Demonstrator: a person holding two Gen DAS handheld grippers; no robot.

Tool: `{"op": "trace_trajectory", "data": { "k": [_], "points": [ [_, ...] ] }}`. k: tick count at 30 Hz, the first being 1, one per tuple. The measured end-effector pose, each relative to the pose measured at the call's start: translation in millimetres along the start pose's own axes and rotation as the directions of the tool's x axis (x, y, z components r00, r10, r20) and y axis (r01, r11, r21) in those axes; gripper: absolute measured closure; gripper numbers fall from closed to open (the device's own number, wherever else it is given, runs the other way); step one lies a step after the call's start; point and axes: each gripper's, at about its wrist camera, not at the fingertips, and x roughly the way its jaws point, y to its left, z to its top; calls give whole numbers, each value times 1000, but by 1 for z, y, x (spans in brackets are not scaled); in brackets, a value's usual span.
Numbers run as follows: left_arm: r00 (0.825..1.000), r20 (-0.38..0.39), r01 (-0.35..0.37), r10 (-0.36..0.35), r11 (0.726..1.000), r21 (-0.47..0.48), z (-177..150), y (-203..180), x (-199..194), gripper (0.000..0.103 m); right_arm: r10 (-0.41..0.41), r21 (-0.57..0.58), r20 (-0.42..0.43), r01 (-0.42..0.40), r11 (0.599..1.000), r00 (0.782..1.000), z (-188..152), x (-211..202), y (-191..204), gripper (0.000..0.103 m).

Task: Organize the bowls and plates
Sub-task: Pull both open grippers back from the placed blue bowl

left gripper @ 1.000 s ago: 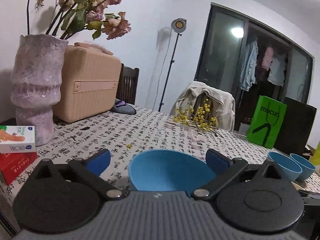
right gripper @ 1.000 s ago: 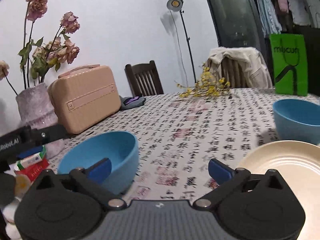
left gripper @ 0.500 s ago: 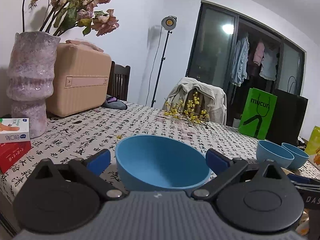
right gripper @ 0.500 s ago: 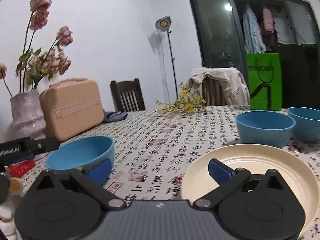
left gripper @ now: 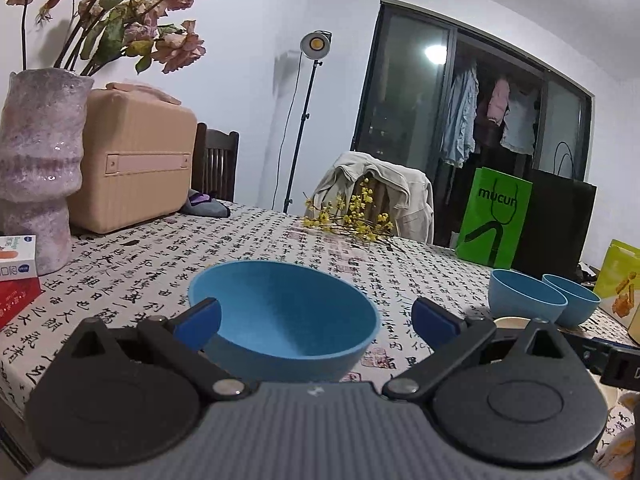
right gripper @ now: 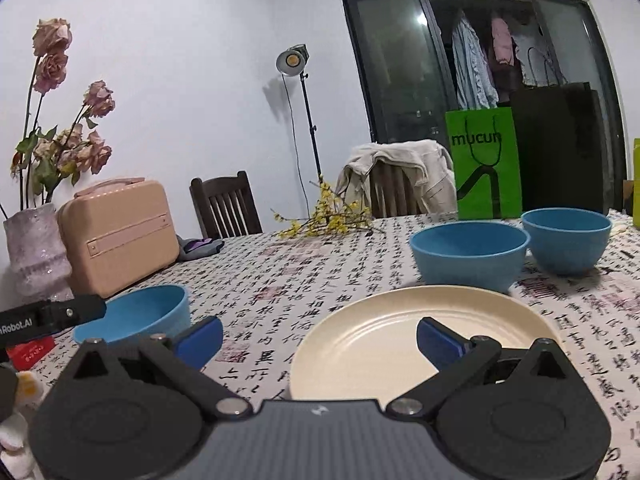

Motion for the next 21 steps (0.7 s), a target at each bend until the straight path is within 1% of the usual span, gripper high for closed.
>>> {"op": "trace_trajectory", "data": {
  "k": [3, 8, 14, 21],
  "points": [
    [1000, -2, 6, -6, 1000, -1, -2, -2, -1, 0, -3, 11, -2, 3, 1000, 1000, 0, -6, -7, 0],
    [1000, -9, 22, -22, 1000, 1, -4, -9, -3, 0, 5, 62, -18, -4, 998, 1000, -1, -13, -18, 0],
    [998, -21, 67, -67, 998, 17, -4, -24, -4, 0, -17, 77, -20, 18, 997, 1000, -3, -23, -21, 0],
    [992, -55, 112, -110, 993, 32, -3, -45, 2, 0, -16, 117, -71, 24, 993, 997, 0, -21, -26, 0]
  ]
}}
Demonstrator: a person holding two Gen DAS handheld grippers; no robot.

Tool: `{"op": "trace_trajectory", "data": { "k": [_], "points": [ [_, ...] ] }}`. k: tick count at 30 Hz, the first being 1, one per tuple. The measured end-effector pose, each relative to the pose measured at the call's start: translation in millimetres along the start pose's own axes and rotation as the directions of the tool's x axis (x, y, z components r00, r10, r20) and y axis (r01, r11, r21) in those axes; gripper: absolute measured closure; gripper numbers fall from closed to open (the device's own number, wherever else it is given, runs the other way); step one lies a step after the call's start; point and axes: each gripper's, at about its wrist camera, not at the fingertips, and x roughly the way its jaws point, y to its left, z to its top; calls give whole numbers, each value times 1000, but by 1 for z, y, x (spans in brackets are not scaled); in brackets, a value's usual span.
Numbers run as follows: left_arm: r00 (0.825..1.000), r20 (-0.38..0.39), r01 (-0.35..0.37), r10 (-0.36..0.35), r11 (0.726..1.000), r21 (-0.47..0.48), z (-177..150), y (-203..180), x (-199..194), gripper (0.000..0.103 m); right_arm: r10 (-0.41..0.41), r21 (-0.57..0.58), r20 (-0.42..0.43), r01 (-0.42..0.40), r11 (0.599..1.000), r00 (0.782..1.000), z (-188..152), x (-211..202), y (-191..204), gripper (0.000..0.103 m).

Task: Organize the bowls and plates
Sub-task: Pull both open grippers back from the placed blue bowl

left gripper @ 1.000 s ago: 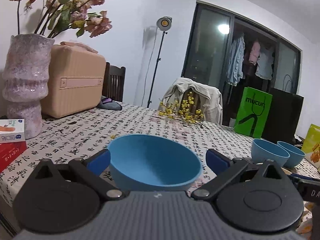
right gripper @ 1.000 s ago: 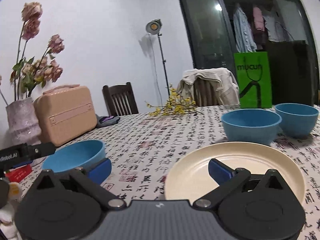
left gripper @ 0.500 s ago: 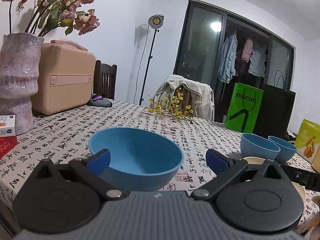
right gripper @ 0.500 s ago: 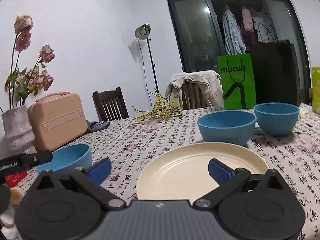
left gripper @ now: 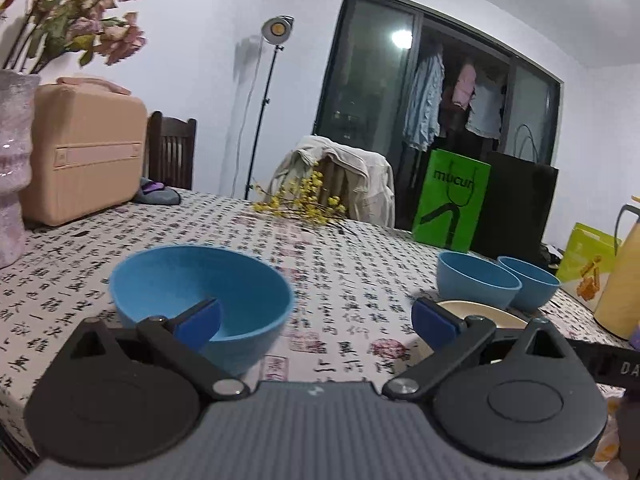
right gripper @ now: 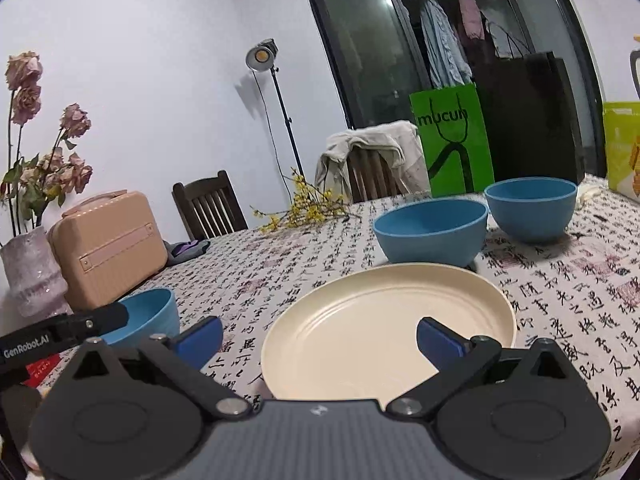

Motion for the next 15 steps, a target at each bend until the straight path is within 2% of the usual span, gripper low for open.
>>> {"op": "trace_trajectory", "data": {
  "k": [4, 8, 15],
  "points": [
    [1000, -20, 17, -17, 1000, 16, 1, -9, 5, 0, 14, 20, -28, -13, 1000, 999, 0, 0, -5, 0],
    [999, -41, 30, -29, 999, 24, 2, -15, 13, 0, 14, 14, -21, -13, 1000, 1000, 2, -4, -6, 0],
    [998, -38, 44, -43, 999, 19, 12, -20, 24, 0, 26, 48, -37, -24, 999, 999, 9, 0, -16, 0]
  ]
}}
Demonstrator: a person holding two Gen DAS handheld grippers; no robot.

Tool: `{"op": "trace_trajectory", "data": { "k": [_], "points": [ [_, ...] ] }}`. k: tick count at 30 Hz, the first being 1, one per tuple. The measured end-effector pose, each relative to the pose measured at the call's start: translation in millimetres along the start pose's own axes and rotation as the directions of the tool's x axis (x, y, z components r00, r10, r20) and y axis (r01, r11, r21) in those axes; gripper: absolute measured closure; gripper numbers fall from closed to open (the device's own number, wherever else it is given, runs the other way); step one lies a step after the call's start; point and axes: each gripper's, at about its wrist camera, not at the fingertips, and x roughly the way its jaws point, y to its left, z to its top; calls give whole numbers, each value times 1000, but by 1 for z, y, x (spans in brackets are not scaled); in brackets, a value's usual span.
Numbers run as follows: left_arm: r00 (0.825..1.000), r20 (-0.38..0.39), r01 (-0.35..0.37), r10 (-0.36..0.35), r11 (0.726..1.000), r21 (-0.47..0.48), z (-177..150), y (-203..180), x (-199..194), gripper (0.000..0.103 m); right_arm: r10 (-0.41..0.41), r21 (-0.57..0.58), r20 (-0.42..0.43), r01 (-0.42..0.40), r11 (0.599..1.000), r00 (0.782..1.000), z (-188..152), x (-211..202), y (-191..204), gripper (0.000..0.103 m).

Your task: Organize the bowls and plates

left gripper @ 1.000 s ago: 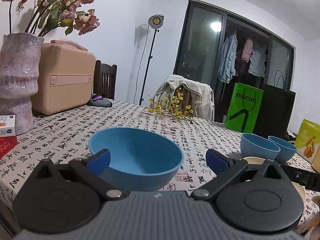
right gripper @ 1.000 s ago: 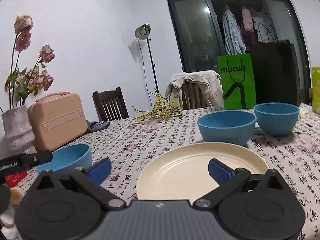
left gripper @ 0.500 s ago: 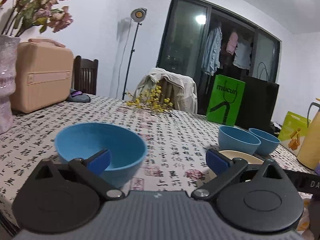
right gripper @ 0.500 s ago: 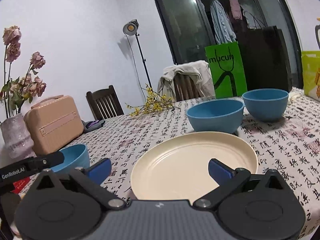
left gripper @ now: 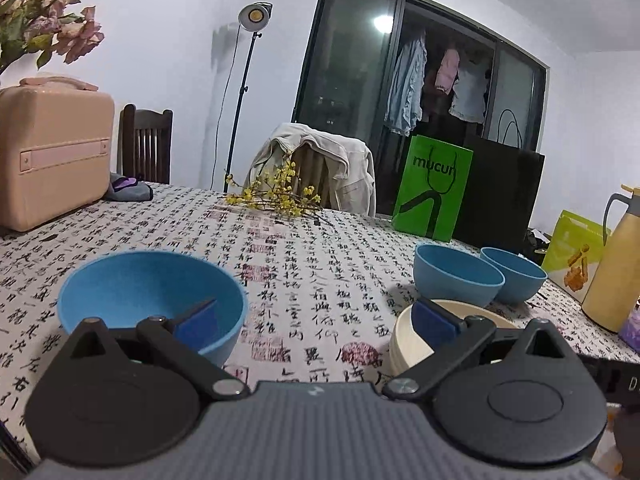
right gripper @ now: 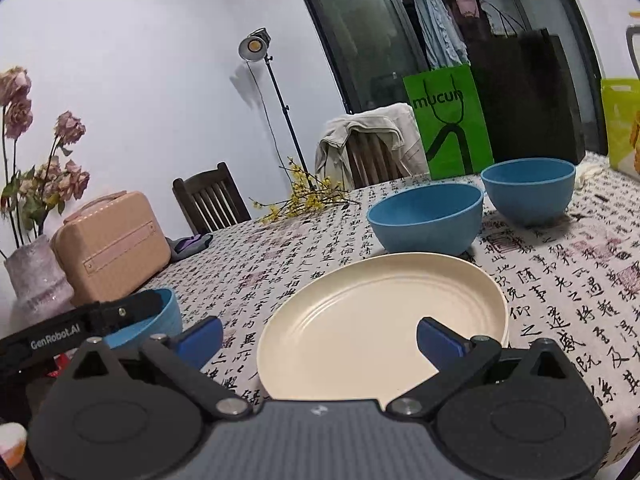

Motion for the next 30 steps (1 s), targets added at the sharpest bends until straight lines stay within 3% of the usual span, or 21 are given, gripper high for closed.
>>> {"op": "trace_trajectory", "data": {
  "k": [8, 13, 18, 30],
  "points": [
    [1000, -1, 4, -4, 1000, 3, 6, -5, 14, 0, -13, -17, 26, 13, 1000, 1000, 7, 2, -6, 0],
    [1000, -10, -8, 8, 1000, 4, 9, -6, 24, 0, -38, 40, 25, 37, 999, 999, 11, 8, -20, 0],
    [1000, -25, -6, 7, 999, 35, 9, -15, 35, 0, -7, 83, -18, 9, 996, 1000, 11, 18, -34, 0],
    [1000, -15, -2, 3, 999, 54, 13, -29, 48, 0, 11, 66, 10, -11, 998, 1000, 17, 24, -43, 0]
  ]
}}
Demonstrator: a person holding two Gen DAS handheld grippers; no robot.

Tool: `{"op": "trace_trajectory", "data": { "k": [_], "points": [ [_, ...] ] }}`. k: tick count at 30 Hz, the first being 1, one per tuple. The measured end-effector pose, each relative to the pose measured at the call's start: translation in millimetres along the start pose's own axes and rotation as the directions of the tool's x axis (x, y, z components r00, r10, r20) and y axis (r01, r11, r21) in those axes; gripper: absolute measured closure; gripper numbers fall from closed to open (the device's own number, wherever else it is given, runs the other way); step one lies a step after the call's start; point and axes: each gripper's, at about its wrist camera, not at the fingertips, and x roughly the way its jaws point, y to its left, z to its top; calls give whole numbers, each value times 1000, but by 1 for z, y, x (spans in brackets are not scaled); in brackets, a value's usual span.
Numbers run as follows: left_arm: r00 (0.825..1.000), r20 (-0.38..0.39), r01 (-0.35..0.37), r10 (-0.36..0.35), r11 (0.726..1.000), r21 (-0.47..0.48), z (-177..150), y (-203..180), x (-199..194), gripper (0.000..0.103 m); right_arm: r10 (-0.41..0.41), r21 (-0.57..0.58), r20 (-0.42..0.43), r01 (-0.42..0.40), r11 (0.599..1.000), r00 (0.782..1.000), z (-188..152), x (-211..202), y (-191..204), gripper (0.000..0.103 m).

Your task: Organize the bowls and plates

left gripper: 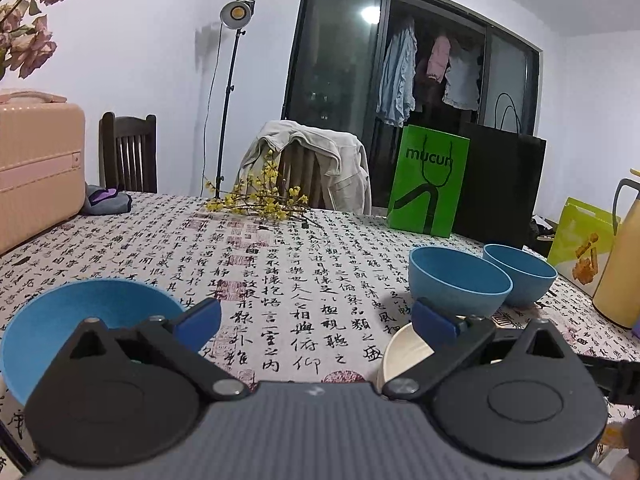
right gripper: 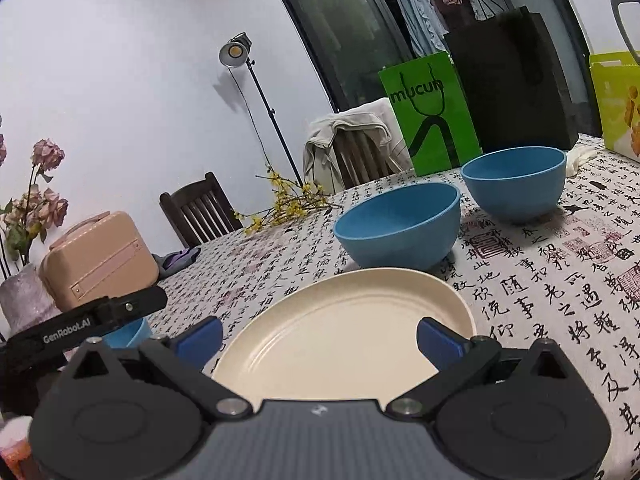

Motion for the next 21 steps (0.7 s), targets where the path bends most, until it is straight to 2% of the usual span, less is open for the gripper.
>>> {"op": "trace_trajectory", "data": {
  "k": [9, 13, 16, 21],
  "points": [
    [1000, -17, 15, -15, 1000, 9, 2, -8, 10, 0, -32, 3, 24, 32, 999, 999, 2, 0, -10, 0],
    [999, -33, 18, -17, 1000, 20, 0, -12, 17, 0, -54, -47, 49, 56, 997, 997, 2, -2, -10, 0],
    [1000, -24, 3, -2, 999, 33, 2, -15, 19, 0, -86, -126, 85, 96, 987, 993, 9, -6, -11, 0],
    [999, -18, -28, 28, 999, 26, 8, -18, 26, 0, -86, -140, 76, 97, 985, 993, 28, -4, -25, 0]
  ]
}}
